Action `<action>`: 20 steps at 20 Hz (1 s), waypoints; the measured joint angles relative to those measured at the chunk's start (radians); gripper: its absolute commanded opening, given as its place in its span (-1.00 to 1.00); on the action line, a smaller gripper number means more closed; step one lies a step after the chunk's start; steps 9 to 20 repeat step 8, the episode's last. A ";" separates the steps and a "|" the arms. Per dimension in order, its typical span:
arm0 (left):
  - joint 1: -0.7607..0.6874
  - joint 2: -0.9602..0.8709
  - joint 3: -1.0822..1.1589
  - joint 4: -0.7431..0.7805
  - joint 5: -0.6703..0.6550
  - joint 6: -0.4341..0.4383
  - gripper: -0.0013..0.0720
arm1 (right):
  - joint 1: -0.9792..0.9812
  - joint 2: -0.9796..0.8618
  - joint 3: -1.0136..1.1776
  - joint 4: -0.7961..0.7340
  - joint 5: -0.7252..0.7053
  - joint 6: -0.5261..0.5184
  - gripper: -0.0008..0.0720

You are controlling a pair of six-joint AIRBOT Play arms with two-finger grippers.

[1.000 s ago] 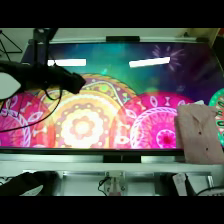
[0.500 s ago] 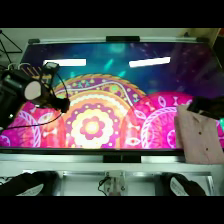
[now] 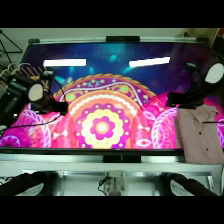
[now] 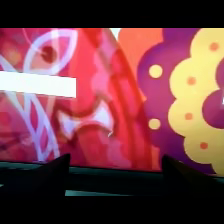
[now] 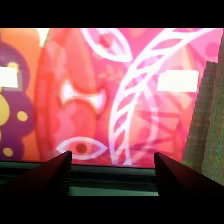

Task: Fold the shirts.

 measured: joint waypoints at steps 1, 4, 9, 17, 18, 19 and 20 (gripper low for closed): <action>0.001 0.000 -0.001 0.000 0.000 -0.002 1.00 | 0.003 -0.002 0.001 0.001 0.000 0.000 0.76; 0.002 0.000 -0.002 -0.002 0.000 -0.005 1.00 | 0.008 -0.005 0.003 0.004 -0.004 0.000 0.76; 0.002 0.000 -0.002 -0.002 0.000 -0.006 1.00 | 0.010 -0.006 0.003 0.005 -0.008 0.000 0.76; 0.002 0.000 -0.002 -0.002 0.000 -0.006 1.00 | 0.010 -0.006 0.003 0.005 -0.008 0.000 0.76; 0.002 0.000 -0.002 -0.002 0.000 -0.006 1.00 | 0.010 -0.006 0.003 0.005 -0.008 0.000 0.76; 0.002 0.000 -0.002 -0.002 0.000 -0.006 1.00 | 0.010 -0.006 0.003 0.005 -0.008 0.000 0.76; 0.002 0.000 -0.002 -0.002 0.000 -0.006 1.00 | 0.010 -0.006 0.003 0.005 -0.008 0.000 0.76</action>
